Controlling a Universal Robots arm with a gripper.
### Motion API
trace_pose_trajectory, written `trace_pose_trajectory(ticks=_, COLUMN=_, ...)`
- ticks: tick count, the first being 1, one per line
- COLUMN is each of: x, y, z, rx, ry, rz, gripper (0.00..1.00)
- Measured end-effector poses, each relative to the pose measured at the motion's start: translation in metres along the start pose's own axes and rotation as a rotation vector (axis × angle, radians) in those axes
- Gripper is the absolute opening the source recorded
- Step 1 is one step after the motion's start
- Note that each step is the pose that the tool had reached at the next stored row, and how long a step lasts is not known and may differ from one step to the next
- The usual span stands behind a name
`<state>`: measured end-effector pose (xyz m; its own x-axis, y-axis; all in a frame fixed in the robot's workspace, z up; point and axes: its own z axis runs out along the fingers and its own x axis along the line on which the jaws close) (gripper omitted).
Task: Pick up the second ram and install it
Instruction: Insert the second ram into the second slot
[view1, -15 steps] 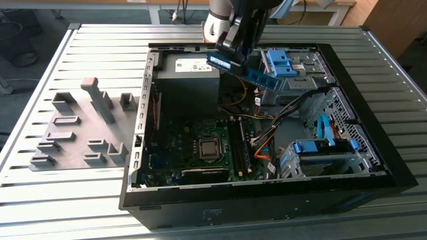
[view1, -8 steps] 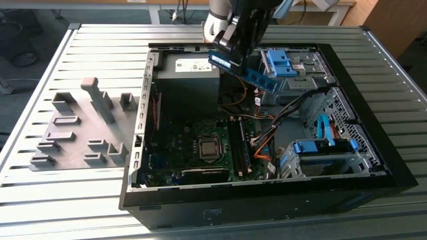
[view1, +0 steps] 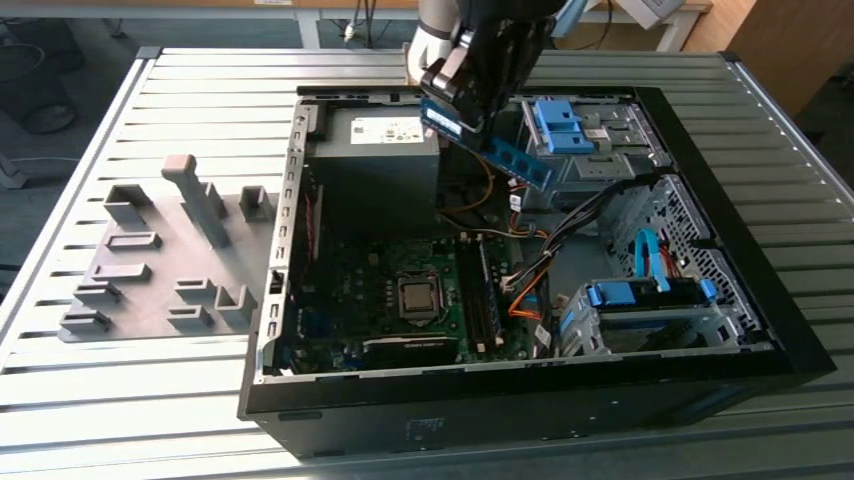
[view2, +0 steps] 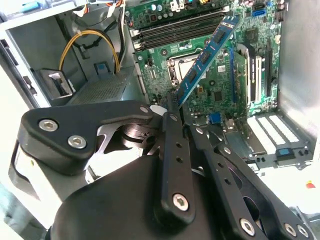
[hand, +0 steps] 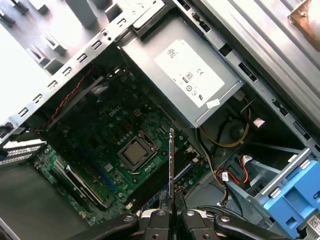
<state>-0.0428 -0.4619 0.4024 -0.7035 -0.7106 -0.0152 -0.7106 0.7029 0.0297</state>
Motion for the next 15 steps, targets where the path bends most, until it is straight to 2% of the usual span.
trace_pose_trajectory(ticks=15, x=0.0, y=0.0, z=0.001, rx=0.0022, ry=-0.0043, rz=0.144, gripper=0.14)
